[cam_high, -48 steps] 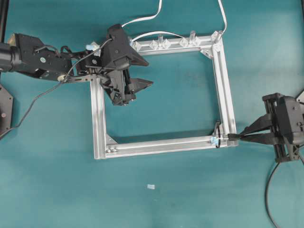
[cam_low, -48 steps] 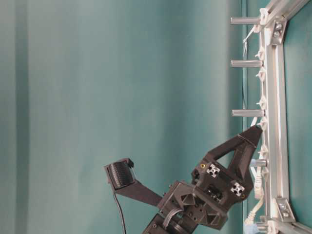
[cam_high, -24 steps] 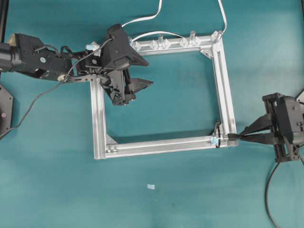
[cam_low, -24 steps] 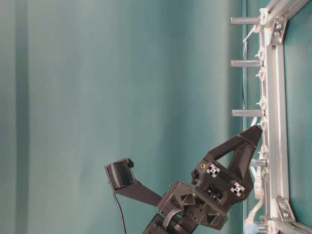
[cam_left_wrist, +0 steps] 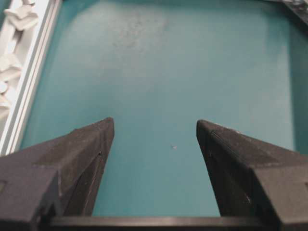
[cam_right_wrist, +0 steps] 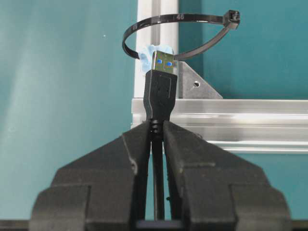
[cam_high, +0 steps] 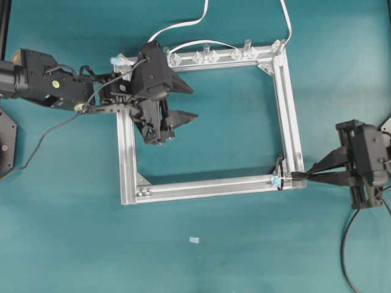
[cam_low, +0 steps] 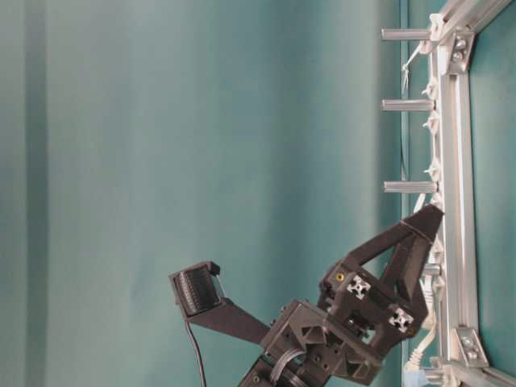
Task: Insert the wire through the string loop located on the right side.
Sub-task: 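Push the USB plug leftward through the black zip-tie loop, then move the left gripper across the frame to the plug tip beyond the loop, then close the left gripper on the USB plug and open the right gripper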
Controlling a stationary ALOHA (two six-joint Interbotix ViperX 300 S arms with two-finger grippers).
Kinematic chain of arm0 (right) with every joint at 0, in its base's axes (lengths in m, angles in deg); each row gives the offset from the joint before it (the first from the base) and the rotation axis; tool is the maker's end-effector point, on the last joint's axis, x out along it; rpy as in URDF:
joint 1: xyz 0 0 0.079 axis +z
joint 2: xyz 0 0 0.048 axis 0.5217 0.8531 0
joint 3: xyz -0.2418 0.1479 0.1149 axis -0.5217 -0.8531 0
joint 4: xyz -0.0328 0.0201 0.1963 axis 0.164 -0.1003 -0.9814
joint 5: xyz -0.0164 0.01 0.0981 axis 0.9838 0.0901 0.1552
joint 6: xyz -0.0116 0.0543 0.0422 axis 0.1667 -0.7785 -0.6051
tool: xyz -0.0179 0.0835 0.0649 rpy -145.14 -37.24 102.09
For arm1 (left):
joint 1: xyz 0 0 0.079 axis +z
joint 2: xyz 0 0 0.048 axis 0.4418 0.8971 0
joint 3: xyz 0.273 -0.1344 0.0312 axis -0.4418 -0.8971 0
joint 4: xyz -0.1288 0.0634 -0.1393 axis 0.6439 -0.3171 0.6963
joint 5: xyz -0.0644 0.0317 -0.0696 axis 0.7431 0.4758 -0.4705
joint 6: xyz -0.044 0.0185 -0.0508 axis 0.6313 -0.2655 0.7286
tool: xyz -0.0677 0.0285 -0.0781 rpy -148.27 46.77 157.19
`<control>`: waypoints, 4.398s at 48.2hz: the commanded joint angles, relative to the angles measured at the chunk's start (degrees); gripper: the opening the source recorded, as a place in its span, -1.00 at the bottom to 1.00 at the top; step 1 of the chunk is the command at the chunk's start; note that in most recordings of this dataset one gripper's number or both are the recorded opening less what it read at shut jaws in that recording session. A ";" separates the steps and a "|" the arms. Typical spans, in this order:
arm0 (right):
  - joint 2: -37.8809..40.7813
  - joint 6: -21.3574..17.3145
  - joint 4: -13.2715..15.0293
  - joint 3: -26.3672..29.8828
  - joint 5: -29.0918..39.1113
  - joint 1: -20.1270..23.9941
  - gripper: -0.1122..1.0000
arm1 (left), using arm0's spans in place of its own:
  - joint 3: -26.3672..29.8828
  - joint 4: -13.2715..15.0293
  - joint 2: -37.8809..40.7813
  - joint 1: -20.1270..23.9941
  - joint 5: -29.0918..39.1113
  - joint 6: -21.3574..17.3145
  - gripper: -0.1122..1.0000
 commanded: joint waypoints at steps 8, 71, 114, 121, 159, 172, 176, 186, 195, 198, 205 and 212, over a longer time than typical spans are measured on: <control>5.01 0.09 0.18 3.78 -2.29 -0.09 -0.58 | 1.41 -0.18 -1.05 -1.32 -0.26 0.18 0.51; 16.88 0.18 0.26 12.48 -4.75 -1.93 -0.58 | 1.32 -0.18 -0.97 -8.44 -0.26 0.09 0.51; 16.88 0.18 0.26 12.39 -4.75 -1.93 -0.58 | 10.81 -0.18 6.50 -17.05 3.60 0.18 0.51; 16.88 0.18 0.26 12.48 -4.75 -1.93 -0.58 | 14.41 -0.18 9.67 -15.56 3.52 0.09 0.51; 16.88 0.26 0.26 12.13 -4.75 -1.93 -0.58 | 30.94 -0.18 22.59 -14.15 8.17 0.09 0.56; 16.88 0.26 0.26 12.04 -4.75 -1.93 -0.58 | 31.20 -0.18 22.59 -13.89 8.09 0.09 0.50; 16.88 0.26 0.26 11.87 -4.75 -1.93 -0.58 | 31.99 -0.18 22.59 -13.89 8.61 0.18 0.33; 16.96 0.09 0.18 11.51 -5.62 -1.93 -0.58 | 33.49 -0.18 22.85 -13.97 11.07 2.29 -0.38; 16.88 0.09 0.18 11.34 -5.98 -1.93 -0.58 | 33.57 -0.18 23.03 -14.24 11.25 3.16 -0.38; 16.88 0.00 0.18 11.16 -5.98 -1.93 -0.58 | 33.57 -0.18 22.94 -14.24 11.25 3.08 -0.38; 16.88 0.00 0.26 10.99 -5.98 -1.93 -0.58 | 33.57 -0.18 22.94 -14.24 11.25 3.08 -0.38; 16.88 0.00 0.18 10.63 -5.98 -1.93 -0.58 | 33.57 -0.26 22.85 -14.24 11.25 2.99 -0.38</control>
